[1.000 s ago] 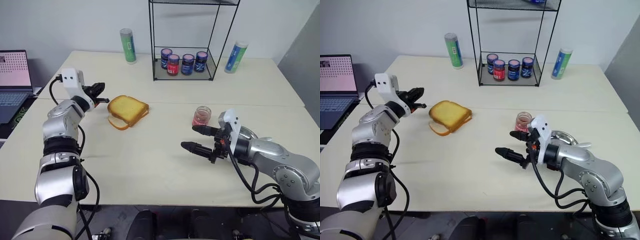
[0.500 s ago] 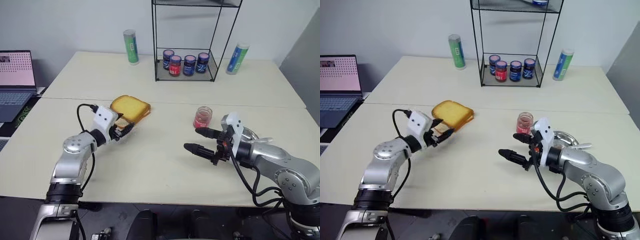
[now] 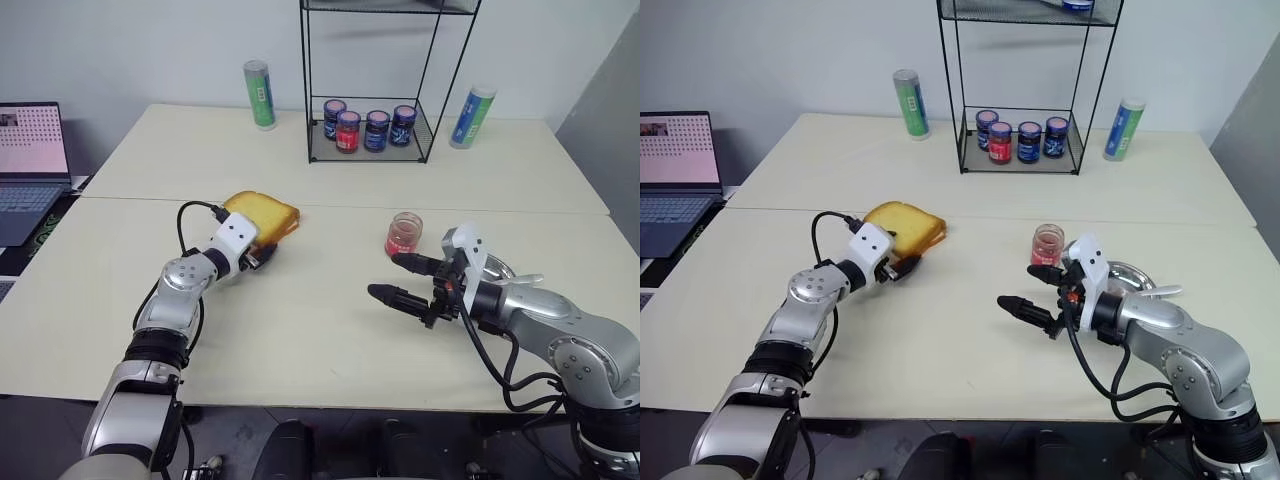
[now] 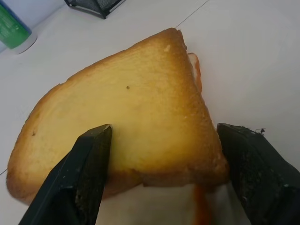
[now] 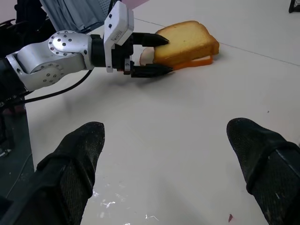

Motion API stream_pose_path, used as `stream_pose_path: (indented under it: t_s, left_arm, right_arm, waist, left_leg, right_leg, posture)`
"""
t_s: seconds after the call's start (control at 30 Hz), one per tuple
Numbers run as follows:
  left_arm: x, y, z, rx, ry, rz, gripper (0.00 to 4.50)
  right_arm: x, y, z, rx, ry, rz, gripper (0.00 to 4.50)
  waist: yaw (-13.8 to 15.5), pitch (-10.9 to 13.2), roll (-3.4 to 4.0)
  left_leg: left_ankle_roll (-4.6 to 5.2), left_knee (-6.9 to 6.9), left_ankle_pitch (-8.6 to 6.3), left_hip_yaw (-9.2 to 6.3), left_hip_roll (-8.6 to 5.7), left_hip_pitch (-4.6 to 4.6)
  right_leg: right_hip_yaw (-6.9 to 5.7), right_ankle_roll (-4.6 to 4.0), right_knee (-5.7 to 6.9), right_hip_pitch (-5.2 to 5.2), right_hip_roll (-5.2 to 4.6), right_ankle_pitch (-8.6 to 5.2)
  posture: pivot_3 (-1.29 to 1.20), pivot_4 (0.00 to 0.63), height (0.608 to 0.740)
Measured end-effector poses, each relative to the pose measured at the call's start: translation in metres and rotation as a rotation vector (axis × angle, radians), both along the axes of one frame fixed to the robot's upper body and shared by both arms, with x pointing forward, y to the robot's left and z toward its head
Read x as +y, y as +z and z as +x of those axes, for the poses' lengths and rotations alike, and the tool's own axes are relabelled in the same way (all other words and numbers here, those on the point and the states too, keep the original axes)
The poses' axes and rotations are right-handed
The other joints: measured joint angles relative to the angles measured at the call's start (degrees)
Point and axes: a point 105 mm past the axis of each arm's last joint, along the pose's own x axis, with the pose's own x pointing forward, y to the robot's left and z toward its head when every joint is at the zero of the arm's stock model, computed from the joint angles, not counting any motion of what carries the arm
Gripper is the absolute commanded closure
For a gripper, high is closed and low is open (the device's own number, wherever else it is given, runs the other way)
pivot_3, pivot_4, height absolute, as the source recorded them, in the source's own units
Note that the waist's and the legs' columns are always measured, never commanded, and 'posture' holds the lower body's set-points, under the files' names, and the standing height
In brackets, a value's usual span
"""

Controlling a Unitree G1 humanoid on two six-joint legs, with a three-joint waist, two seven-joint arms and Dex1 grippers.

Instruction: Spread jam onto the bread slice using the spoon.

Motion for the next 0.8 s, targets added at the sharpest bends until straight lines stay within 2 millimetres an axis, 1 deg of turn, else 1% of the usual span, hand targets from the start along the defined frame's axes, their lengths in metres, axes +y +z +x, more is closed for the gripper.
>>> stream_pose_path:
  t_s: [0.03,0.3,0.47,0.57,0.6,0.67,0.8]
  left_arm:
    - [0.0,0.0,0.001,-0.002,0.0,-0.004,1.22]
    - [-0.002,0.003,0.003,0.016,-0.006,-0.109,2.77]
    - [-0.003,0.006,0.004,0.018,0.002,-0.165,3.81]
    - [-0.003,0.008,0.006,0.023,0.004,-0.178,4.32]
    - [-0.003,0.01,0.006,0.024,0.002,-0.186,4.43]
    - [-0.002,0.012,0.007,0.029,0.006,-0.208,4.49]
    - [0.001,0.018,0.009,0.025,0.021,-0.247,4.49]
  right_arm:
    - [0.0,0.0,0.0,0.0,-0.001,0.0,0.0]
    - [-0.001,0.0,0.001,-0.002,-0.011,-0.001,0.0]
    - [-0.002,0.001,0.001,-0.004,-0.016,0.0,0.0]
    - [-0.002,0.001,0.002,-0.005,-0.017,0.0,0.0]
    - [-0.002,0.001,0.002,-0.005,-0.017,0.0,0.0]
    - [-0.002,0.001,0.002,-0.005,-0.019,-0.001,0.0]
    - [-0.003,0.001,0.002,-0.005,-0.025,-0.002,0.0]
  waist:
    - [0.0,0.0,0.0]
    - [0.0,0.0,0.0]
    - [0.0,0.0,0.0]
    - [0.0,0.0,0.0]
    - [0.0,0.0,0.0]
    - [0.0,0.0,0.0]
    - [-0.1,0.0,0.0]
  left_leg:
    - [0.0,0.0,0.0,0.0,0.0,0.0]
    - [0.0,0.02,0.0,0.0,0.0,0.02]
    - [0.0,0.03,0.0,0.0,0.0,0.03]
    - [0.0,0.03,0.0,-0.01,0.0,0.02]
    - [0.0,0.03,0.0,0.0,0.0,0.02]
    - [0.0,0.03,0.0,0.0,0.0,0.02]
    - [0.0,0.03,0.0,-0.01,0.02,0.03]
  right_leg:
    - [0.0,0.0,0.01,0.0,0.0,0.0]
    - [0.0,0.0,0.06,0.0,0.0,0.0]
    - [0.0,0.0,0.08,0.0,0.0,0.0]
    - [0.0,0.0,0.07,0.0,0.01,0.0]
    - [0.01,0.0,0.07,0.0,0.0,0.0]
    - [0.0,0.0,0.07,0.0,0.01,0.0]
    - [0.0,0.0,0.07,0.0,0.03,0.0]
  posture:
    - [0.0,0.15,0.74]
    - [0.0,0.15,0.74]
    - [0.0,0.15,0.74]
    - [0.0,0.15,0.74]
    - [0.0,0.15,0.74]
    - [0.0,0.15,0.74]
    - [0.0,0.15,0.74]
